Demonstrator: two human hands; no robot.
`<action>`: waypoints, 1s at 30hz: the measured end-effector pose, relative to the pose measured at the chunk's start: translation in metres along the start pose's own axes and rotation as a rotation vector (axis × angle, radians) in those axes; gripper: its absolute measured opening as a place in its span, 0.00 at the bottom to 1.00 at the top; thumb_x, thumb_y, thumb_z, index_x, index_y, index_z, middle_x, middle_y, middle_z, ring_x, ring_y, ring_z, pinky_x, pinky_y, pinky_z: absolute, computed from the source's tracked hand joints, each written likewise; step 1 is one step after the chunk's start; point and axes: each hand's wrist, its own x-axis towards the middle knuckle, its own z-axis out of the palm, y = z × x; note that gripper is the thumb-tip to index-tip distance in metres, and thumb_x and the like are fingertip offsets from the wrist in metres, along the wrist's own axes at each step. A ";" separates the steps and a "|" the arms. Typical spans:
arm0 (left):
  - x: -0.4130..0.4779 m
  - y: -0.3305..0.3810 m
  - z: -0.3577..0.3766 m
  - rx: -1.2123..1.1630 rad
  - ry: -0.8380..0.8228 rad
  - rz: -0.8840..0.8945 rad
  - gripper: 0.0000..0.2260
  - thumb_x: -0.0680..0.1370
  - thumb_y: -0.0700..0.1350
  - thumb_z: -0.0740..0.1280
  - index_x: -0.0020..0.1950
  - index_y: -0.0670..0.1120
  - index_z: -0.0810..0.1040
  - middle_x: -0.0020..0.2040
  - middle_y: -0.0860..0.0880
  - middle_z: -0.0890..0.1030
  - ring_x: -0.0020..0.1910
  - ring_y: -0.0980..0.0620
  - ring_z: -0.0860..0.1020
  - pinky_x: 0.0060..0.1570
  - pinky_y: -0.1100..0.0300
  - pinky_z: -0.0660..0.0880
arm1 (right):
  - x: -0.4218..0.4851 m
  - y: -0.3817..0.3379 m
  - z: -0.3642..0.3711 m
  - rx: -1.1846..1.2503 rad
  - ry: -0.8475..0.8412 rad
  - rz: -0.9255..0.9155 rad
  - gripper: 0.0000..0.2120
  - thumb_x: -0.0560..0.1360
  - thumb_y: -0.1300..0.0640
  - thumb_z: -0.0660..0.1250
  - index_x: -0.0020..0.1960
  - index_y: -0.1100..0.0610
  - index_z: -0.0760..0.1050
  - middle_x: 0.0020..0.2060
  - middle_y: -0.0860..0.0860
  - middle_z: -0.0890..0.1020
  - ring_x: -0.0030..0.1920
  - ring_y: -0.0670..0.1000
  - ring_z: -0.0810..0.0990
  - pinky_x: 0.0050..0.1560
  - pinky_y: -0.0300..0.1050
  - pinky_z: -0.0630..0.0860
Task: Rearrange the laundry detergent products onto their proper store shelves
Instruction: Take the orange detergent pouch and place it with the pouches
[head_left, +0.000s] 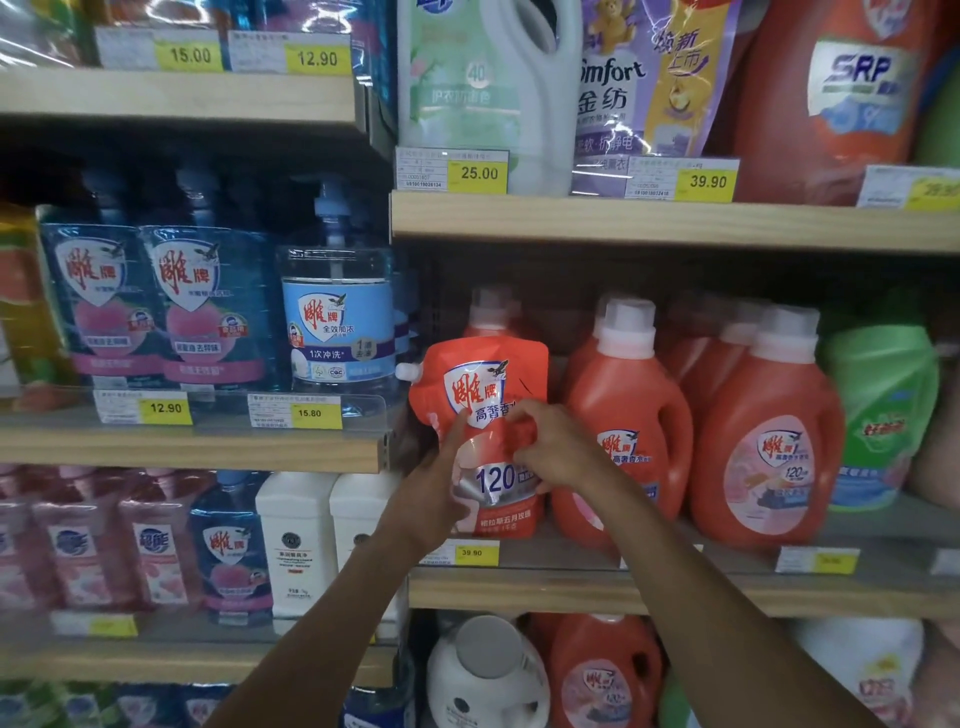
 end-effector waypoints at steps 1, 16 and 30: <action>-0.001 0.000 -0.001 -0.008 0.011 -0.002 0.50 0.76 0.33 0.71 0.81 0.64 0.40 0.75 0.42 0.71 0.64 0.45 0.79 0.57 0.46 0.82 | 0.000 0.000 0.000 -0.018 0.011 -0.008 0.25 0.75 0.67 0.70 0.66 0.46 0.76 0.60 0.52 0.71 0.57 0.62 0.83 0.54 0.59 0.85; 0.001 -0.002 0.008 -0.087 0.022 -0.017 0.58 0.72 0.42 0.79 0.77 0.64 0.34 0.75 0.43 0.73 0.61 0.46 0.82 0.60 0.50 0.80 | -0.015 0.016 0.017 0.086 -0.061 -0.121 0.31 0.77 0.67 0.70 0.72 0.42 0.68 0.67 0.51 0.80 0.56 0.52 0.84 0.49 0.43 0.82; -0.002 -0.016 0.007 -0.234 0.009 -0.011 0.56 0.72 0.35 0.77 0.77 0.72 0.39 0.62 0.53 0.81 0.52 0.50 0.85 0.54 0.48 0.83 | -0.033 0.019 0.021 -0.067 -0.068 -0.156 0.40 0.73 0.52 0.80 0.70 0.34 0.56 0.61 0.58 0.77 0.58 0.59 0.82 0.59 0.56 0.81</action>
